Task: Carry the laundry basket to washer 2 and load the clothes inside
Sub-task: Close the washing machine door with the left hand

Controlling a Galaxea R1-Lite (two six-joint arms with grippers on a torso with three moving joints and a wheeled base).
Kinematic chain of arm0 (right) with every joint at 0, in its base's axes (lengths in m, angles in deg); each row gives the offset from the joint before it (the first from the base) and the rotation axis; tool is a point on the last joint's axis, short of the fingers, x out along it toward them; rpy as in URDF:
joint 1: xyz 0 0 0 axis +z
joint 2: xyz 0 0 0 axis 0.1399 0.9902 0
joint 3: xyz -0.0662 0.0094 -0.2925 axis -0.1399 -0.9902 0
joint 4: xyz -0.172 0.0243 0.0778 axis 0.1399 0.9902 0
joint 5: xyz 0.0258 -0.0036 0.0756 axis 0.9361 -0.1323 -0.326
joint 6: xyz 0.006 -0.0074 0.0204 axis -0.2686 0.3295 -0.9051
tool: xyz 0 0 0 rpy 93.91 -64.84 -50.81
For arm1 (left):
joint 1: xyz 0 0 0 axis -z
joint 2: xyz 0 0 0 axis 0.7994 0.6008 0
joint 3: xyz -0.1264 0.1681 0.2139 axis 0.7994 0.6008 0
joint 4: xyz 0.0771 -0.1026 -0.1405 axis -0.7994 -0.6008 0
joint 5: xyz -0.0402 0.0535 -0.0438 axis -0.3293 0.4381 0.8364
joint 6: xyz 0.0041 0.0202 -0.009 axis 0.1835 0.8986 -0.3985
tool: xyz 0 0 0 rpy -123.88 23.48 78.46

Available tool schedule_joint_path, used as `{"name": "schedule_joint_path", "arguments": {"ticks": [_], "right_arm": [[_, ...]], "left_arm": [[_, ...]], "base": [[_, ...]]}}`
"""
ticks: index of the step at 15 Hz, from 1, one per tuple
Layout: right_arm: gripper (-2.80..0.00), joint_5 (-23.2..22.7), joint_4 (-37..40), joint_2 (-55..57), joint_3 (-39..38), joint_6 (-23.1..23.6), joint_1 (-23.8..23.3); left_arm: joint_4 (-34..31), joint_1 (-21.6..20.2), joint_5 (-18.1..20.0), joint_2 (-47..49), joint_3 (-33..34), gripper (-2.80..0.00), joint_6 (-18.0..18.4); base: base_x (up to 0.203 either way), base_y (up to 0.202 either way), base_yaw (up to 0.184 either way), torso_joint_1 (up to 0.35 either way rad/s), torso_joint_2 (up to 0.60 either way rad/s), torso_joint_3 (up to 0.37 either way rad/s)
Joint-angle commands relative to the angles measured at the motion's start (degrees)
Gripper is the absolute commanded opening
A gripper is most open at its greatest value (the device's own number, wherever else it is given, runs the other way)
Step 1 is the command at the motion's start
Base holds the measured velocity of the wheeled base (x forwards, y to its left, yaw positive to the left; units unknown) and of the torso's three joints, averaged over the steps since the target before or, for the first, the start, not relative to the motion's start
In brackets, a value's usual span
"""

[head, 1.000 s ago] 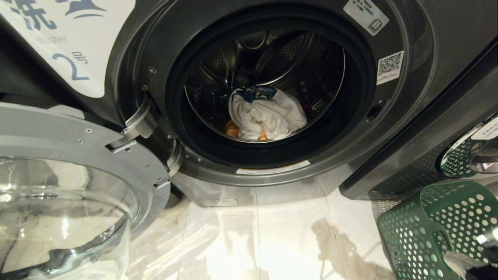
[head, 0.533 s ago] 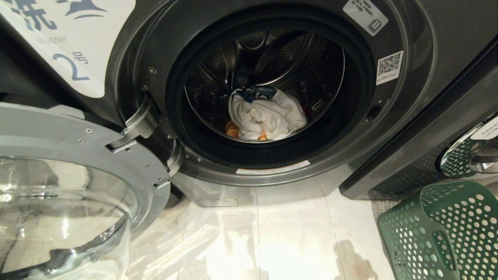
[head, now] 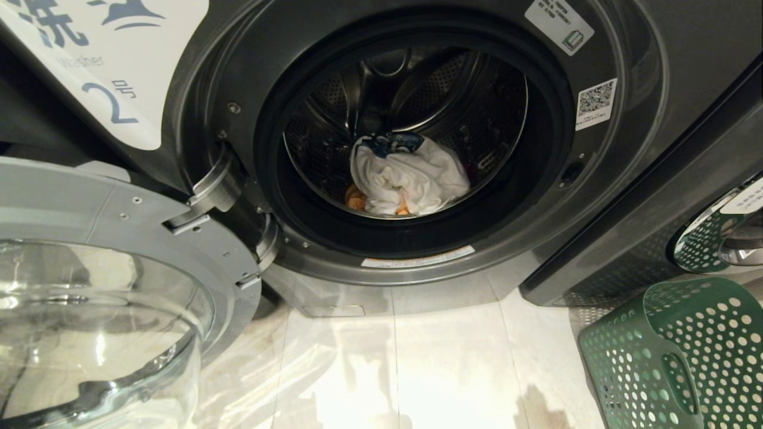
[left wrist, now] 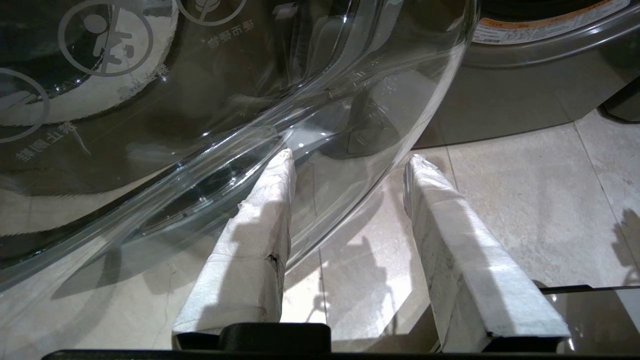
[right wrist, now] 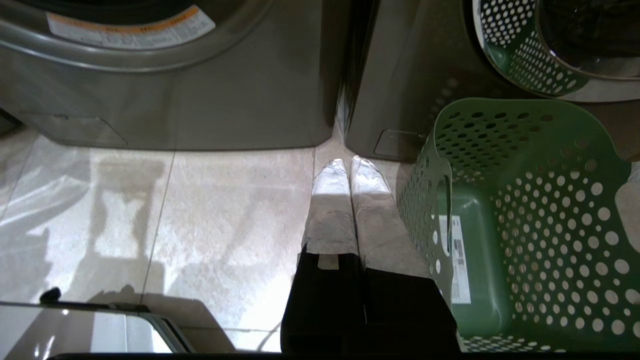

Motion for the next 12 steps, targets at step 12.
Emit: {"name": "schedule_joint_path", "arguments": {"ticks": [12], "right_arm": [[-2.8, 0.35, -0.09, -3.53, -1.93, -0.37, 0.04]], "left_arm": [[0.02, 0.02, 0.46, 0.0, 0.0, -2.8, 0.9]], "base": [[0.0, 0.0, 0.0, 0.0, 0.0, 0.0]]}}
